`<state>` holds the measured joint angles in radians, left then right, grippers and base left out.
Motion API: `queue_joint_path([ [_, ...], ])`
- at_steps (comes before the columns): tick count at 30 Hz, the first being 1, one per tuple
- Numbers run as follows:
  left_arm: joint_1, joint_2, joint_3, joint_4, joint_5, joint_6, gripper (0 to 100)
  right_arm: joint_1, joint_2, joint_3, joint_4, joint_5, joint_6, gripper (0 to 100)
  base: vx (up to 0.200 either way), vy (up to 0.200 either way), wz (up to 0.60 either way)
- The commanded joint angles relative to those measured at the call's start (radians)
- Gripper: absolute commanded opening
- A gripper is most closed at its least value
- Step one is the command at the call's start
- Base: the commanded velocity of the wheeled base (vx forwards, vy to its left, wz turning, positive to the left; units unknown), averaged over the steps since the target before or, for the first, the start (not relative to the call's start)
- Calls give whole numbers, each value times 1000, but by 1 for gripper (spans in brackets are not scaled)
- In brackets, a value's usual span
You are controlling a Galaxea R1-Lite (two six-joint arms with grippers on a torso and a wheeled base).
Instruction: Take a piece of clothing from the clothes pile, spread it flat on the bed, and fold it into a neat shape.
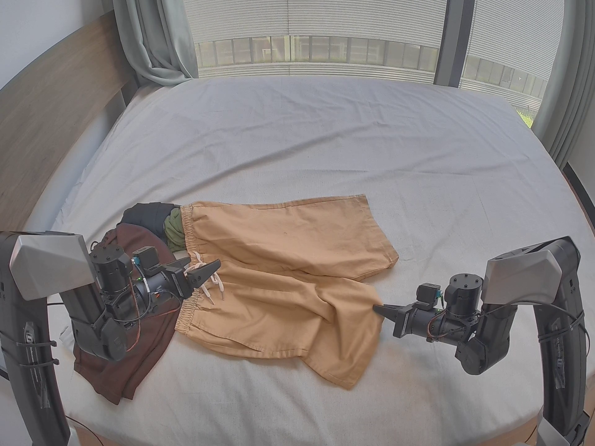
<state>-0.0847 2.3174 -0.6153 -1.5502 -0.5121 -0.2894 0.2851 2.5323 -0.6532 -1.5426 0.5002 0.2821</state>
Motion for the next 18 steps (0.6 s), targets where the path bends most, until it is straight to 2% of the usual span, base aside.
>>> queue_joint_path([
  [1,0,3,-1,-1,0,-1,100,-9,3,10,1,0,0,100,0,0,0],
  [5,3,2,-1,-1,0,-1,100,-6,-40,115,12,4,9,100,0,0,0],
  [9,2,2,-1,-1,0,-1,100,25,-55,184,13,4,55,100,0,0,0],
  [18,2,3,-3,-2,1,-1,100,92,-50,198,6,15,170,100,0,0,0],
])
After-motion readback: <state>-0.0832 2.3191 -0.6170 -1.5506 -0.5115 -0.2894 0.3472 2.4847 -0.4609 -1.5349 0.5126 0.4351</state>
